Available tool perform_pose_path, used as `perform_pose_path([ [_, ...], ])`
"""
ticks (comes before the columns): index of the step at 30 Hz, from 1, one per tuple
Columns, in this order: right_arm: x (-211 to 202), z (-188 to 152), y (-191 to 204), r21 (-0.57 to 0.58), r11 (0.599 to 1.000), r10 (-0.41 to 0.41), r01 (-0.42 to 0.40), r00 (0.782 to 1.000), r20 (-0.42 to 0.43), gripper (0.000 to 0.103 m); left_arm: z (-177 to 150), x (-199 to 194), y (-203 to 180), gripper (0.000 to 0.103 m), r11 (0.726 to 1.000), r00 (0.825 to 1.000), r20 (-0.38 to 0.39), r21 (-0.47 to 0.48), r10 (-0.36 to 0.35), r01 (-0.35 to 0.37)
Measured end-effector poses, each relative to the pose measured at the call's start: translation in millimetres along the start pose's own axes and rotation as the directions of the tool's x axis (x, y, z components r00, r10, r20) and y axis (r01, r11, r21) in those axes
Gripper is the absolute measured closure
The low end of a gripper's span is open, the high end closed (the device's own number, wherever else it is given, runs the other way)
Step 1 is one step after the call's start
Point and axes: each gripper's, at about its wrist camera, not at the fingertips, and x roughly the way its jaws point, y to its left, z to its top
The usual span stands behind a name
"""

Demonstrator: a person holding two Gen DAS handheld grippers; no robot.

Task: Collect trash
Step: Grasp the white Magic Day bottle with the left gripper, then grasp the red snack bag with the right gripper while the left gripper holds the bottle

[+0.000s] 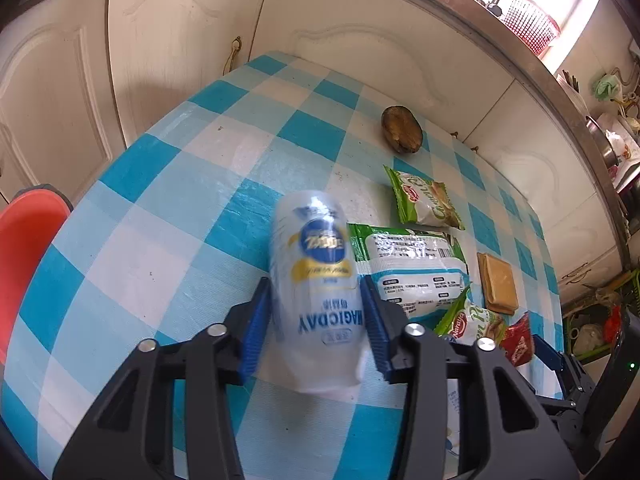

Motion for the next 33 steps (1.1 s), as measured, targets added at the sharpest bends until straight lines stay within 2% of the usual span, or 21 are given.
perform_pose_path([
  [7,1.2,0.1,-0.1,-0.014,1.0,0.009,-0.009,1.0,0.005,0.01,-0.9,-2.3,4.0,0.059,1.0,1.0,0.015,0.007,-0.008,0.007],
  [8,0.6,-0.2,0.2,-0.016,1.0,0.014,-0.013,1.0,0.008,0.016,-1.3,-2.7,5.2,0.059,1.0,1.0,0.017,0.005,-0.01,0.01],
  [9,-0.9,-0.5,1.2,-0.022,1.0,0.017,-0.016,1.0,0.017,0.026,-1.6,-3.1,6.3,0.059,1.0,1.0,0.017,0.004,-0.013,0.013],
  [13,-3.8,-1.1,3.3,-0.031,0.999,0.018,-0.017,0.999,0.039,0.039,-2.4,-7.4,10.2,0.059,1.0,0.999,0.028,0.0,-0.023,0.023],
  [15,-4.4,-0.5,1.8,-0.025,1.0,0.018,-0.017,0.999,0.047,0.057,-2.1,-10.9,11.9,0.059,1.0,0.999,0.036,0.001,-0.03,0.03],
  [17,-5.5,-0.3,-0.7,-0.014,1.0,0.02,-0.019,0.998,0.053,0.065,-2.4,-14.1,13.8,0.059,0.999,0.999,0.041,0.002,-0.035,0.035],
  [20,-5.9,-0.9,-0.9,-0.009,1.0,0.018,-0.017,0.998,0.056,0.069,-3.4,-18.3,17.0,0.059,0.999,0.998,0.044,0.001,-0.048,0.048],
  [21,-6.2,-1.1,-0.8,-0.008,1.0,0.019,-0.018,0.998,0.057,0.077,-3.9,-19.7,18.2,0.059,0.998,0.998,0.043,0.0,-0.055,0.055],
  [23,-7.6,-1.5,-2.9,0.003,1.0,0.022,-0.022,0.998,0.066,0.083,-5.4,-22.5,19.3,0.059,0.998,0.997,0.046,0.005,-0.064,0.064],
  [26,-8.5,-1.7,-10.1,0.039,0.998,0.04,-0.043,0.996,0.075,0.084,-6.2,-27.6,22.5,0.059,0.997,0.996,0.053,0.01,-0.071,0.071],
  [33,-16.6,-2.5,-24.7,0.128,0.981,0.132,-0.148,0.983,0.126,0.091,-6.6,-35.1,30.9,0.059,0.997,0.994,0.066,0.003,-0.082,0.082],
])
